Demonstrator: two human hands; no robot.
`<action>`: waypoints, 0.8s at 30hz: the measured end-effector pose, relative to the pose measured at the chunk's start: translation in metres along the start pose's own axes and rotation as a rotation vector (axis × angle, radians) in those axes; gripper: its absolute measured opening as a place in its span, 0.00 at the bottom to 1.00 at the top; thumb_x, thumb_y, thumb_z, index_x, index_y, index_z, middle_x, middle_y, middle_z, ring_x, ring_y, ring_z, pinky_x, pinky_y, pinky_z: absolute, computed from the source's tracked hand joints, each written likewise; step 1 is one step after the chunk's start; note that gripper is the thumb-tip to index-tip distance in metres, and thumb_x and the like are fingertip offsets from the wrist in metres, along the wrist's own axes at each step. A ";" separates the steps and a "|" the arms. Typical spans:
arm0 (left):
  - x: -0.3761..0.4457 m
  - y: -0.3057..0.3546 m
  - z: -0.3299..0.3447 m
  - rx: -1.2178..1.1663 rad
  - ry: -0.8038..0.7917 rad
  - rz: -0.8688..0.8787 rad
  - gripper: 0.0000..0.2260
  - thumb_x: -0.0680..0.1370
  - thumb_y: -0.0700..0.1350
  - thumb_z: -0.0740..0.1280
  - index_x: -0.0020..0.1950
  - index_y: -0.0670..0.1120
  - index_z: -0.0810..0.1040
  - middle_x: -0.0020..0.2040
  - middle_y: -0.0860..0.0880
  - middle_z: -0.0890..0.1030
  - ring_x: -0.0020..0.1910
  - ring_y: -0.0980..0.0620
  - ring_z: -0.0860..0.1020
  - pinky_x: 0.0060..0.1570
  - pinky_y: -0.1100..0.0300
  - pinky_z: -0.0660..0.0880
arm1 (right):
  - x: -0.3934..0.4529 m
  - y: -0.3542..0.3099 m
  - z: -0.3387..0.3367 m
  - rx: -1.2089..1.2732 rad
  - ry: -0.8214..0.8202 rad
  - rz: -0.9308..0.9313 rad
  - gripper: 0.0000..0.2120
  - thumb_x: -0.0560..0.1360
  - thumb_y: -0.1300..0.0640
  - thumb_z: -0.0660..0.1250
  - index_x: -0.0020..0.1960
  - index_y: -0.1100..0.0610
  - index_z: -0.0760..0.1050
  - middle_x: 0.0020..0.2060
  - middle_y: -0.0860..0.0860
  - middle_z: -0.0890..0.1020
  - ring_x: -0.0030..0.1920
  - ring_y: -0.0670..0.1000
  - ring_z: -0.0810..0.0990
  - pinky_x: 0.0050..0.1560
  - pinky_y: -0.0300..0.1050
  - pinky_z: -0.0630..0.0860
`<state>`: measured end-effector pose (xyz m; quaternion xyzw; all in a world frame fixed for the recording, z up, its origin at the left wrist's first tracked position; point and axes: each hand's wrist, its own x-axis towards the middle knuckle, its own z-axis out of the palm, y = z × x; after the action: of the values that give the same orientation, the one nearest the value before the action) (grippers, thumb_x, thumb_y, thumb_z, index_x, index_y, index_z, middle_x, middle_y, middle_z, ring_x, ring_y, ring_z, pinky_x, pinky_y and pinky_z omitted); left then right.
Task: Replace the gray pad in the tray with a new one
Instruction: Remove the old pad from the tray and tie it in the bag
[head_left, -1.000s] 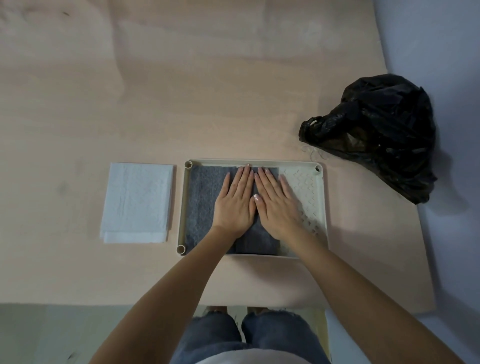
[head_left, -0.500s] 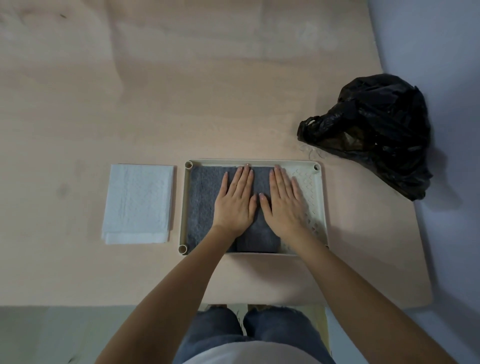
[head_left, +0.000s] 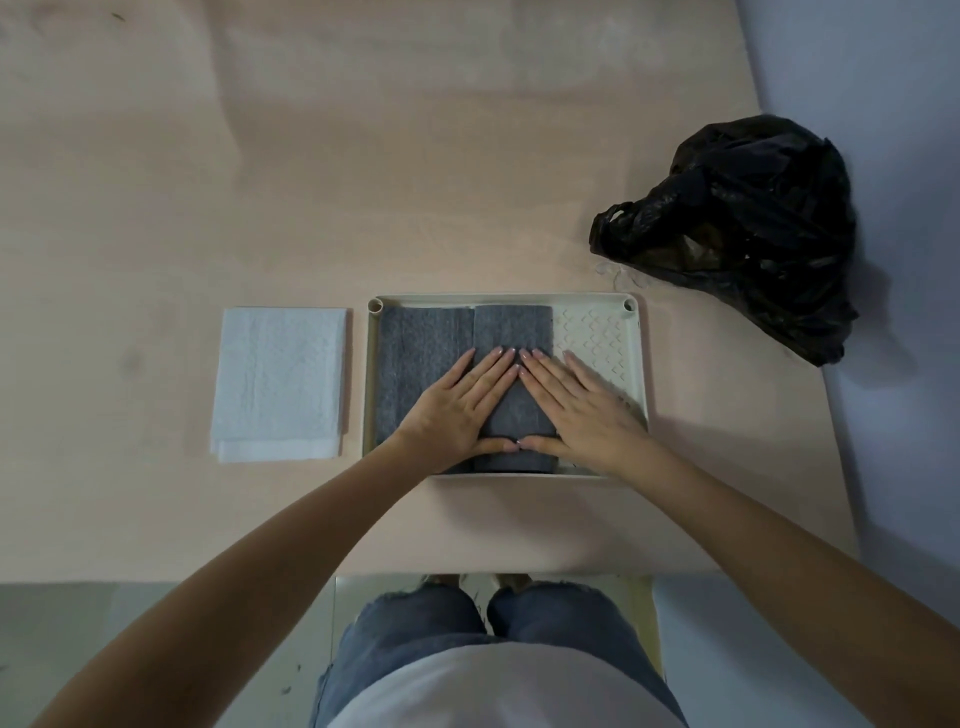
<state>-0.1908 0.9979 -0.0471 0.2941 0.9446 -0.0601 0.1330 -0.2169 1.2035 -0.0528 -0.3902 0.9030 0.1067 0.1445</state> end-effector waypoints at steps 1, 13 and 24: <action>-0.001 0.000 0.000 0.006 0.001 -0.002 0.40 0.77 0.68 0.41 0.75 0.40 0.34 0.77 0.43 0.38 0.76 0.46 0.39 0.75 0.49 0.38 | -0.001 0.000 0.000 -0.012 -0.005 0.000 0.42 0.74 0.31 0.37 0.75 0.62 0.40 0.76 0.58 0.45 0.76 0.55 0.44 0.76 0.56 0.45; -0.015 -0.002 -0.005 0.010 0.007 -0.041 0.41 0.75 0.69 0.39 0.73 0.40 0.32 0.77 0.43 0.38 0.76 0.46 0.38 0.74 0.50 0.35 | -0.005 0.004 -0.001 0.000 0.003 -0.018 0.45 0.71 0.28 0.34 0.74 0.60 0.34 0.74 0.56 0.36 0.74 0.53 0.33 0.74 0.54 0.33; -0.019 0.000 0.001 0.027 -0.068 -0.064 0.42 0.74 0.70 0.41 0.73 0.42 0.32 0.77 0.44 0.38 0.76 0.47 0.39 0.75 0.48 0.37 | -0.006 0.005 -0.001 -0.009 -0.080 -0.053 0.47 0.69 0.26 0.35 0.73 0.59 0.31 0.73 0.54 0.33 0.75 0.53 0.35 0.75 0.57 0.37</action>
<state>-0.1755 0.9875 -0.0422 0.2630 0.9476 -0.0872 0.1591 -0.2169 1.2104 -0.0494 -0.4100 0.8855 0.1224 0.1813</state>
